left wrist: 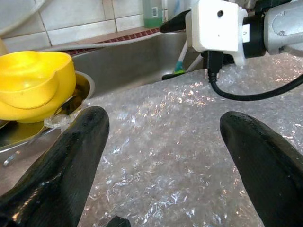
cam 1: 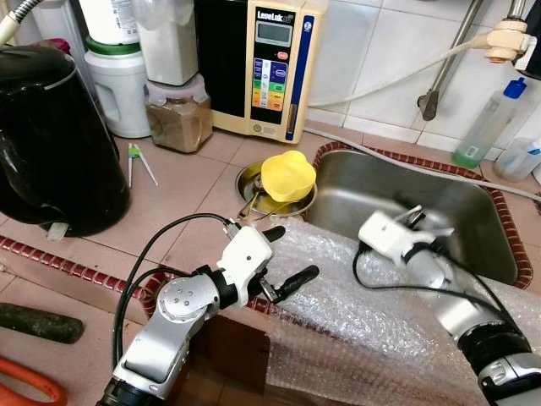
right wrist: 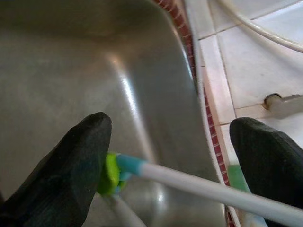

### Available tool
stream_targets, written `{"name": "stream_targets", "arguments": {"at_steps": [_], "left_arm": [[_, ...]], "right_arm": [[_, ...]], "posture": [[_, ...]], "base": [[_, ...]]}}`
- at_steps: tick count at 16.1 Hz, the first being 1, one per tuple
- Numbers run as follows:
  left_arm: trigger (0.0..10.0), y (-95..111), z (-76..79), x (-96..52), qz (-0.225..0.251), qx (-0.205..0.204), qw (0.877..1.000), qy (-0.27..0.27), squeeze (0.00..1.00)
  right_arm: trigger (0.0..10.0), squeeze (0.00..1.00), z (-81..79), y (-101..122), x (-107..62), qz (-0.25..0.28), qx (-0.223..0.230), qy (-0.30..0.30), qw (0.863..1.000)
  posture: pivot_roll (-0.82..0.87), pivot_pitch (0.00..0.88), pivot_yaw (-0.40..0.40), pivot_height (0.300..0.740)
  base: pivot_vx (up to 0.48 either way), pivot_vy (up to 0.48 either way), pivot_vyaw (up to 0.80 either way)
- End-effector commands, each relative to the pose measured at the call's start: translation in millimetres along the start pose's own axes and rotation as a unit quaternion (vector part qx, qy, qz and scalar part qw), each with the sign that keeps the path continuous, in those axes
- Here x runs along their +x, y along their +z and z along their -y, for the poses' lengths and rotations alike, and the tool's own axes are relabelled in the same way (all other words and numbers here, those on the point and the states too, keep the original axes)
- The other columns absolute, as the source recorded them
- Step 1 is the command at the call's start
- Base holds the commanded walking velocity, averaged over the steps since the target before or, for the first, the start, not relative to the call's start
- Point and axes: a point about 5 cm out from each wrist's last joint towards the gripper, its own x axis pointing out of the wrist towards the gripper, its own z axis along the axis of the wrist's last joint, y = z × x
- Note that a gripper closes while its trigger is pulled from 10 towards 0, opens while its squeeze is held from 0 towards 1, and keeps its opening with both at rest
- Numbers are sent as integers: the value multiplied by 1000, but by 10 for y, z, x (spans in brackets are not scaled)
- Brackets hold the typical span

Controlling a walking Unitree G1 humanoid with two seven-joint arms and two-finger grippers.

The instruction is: Kitchen organization

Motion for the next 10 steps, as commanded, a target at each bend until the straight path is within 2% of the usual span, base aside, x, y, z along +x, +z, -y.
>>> {"name": "stream_targets", "arguments": {"at_steps": [1, 2, 3, 6, 8, 9, 10], "left_arm": [[10000, 19, -19, 14, 0, 10, 1000, 3, 0], [10000, 20, -26, 12, 0, 11, 1000, 4, 0], [10000, 20, -28, 12, 0, 11, 1000, 4, 0], [10000, 20, -35, 10, -2, 11, 1000, 4, 0], [10000, 24, -36, 10, -1, 12, 1000, 4, 0], [10000, 44, -50, 8, 8, 19, 1000, 13, 0], [10000, 74, -77, 8, 22, 20, 999, 26, 0]], "right_arm": [[10000, 0, -123, -171, -58, -30, -28, 51, 998], [10000, 0, -188, -210, -85, -34, -28, 81, 996], [10000, 0, -188, -214, -88, -32, -35, 82, 996], [10000, 0, -86, -244, -61, -48, 2, 41, 998], [10000, 0, -21, -209, -39, -39, -12, 12, 999], [10000, 0, 17, -155, -30, -26, 13, -4, 1000], [10000, 0, 48, -88, -36, -6, 58, -23, 998]], "posture": [[188, 0, -52, 740], [189, 0, -50, 740], [189, 0, -50, 740], [193, 0, -47, 740], [193, 0, -46, 740], [192, 0, -47, 740], [192, 0, -47, 740]], "base": [[0, 0, 0], [0, 0, 0], [0, 0, 0], [0, 0, 0], [0, 0, 0], [0, 0, 0], [0, 0, 0]]}}
